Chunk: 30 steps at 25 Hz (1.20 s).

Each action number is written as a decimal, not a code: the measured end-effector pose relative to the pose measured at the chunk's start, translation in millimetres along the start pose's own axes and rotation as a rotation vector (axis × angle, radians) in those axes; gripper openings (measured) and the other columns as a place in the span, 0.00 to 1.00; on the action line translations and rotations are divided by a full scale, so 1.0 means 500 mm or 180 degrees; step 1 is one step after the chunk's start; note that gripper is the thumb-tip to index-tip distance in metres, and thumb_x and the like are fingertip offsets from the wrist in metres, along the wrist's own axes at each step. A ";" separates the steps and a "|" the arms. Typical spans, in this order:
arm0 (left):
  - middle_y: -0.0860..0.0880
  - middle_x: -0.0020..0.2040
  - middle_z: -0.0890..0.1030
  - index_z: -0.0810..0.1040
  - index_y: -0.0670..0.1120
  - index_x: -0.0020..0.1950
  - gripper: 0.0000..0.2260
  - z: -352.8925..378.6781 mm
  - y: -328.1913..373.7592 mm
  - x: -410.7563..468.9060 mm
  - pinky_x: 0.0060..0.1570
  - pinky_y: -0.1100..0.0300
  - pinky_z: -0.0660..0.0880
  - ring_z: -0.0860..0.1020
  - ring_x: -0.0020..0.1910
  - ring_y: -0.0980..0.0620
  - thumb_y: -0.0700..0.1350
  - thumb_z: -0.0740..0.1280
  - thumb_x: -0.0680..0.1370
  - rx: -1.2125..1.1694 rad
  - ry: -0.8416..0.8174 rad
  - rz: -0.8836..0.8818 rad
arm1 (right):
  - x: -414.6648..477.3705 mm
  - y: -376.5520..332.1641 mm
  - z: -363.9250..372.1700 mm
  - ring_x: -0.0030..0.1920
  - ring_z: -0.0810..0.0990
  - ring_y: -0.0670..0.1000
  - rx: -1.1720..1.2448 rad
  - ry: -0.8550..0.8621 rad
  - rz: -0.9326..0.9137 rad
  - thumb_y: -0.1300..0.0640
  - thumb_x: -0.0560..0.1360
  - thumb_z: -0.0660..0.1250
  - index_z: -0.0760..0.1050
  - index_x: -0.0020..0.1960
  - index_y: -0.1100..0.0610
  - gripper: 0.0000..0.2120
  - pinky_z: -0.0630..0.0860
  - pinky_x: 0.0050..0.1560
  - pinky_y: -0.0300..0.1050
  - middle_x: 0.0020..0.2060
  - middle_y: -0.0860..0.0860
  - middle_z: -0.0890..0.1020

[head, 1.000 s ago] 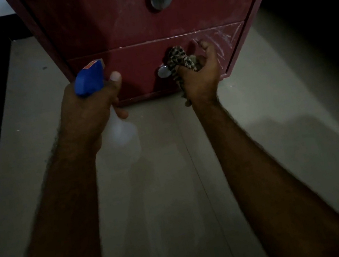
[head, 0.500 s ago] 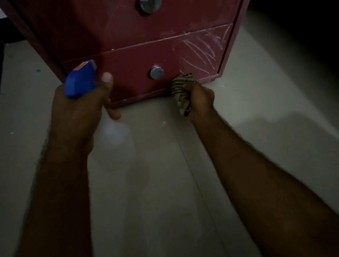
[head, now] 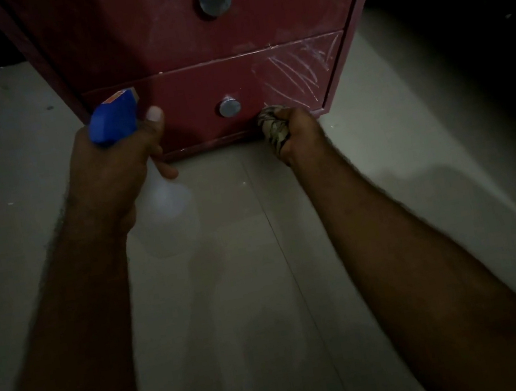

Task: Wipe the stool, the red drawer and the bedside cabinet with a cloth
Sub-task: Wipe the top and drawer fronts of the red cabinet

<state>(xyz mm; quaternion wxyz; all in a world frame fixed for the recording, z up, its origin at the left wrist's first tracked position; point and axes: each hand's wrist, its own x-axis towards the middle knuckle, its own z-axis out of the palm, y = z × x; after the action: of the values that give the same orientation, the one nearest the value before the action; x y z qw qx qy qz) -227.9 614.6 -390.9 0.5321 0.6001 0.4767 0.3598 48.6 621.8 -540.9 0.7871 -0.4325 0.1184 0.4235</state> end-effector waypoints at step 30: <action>0.50 0.36 0.80 0.75 0.54 0.45 0.07 0.026 0.003 0.008 0.52 0.39 0.81 0.81 0.31 0.51 0.54 0.72 0.78 -0.0057 0.0034 -0.0058 | 0.008 -0.025 -0.016 0.50 0.85 0.64 0.0469 -0.0083 -0.0298 0.75 0.74 0.64 0.77 0.64 0.73 0.18 0.86 0.50 0.54 0.59 0.67 0.83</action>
<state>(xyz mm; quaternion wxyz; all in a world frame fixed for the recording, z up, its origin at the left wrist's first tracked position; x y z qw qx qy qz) -214.3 614.5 -391.9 0.5383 0.5890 0.4817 0.3623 62.2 614.5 -540.8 0.8372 -0.3729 0.1186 0.3820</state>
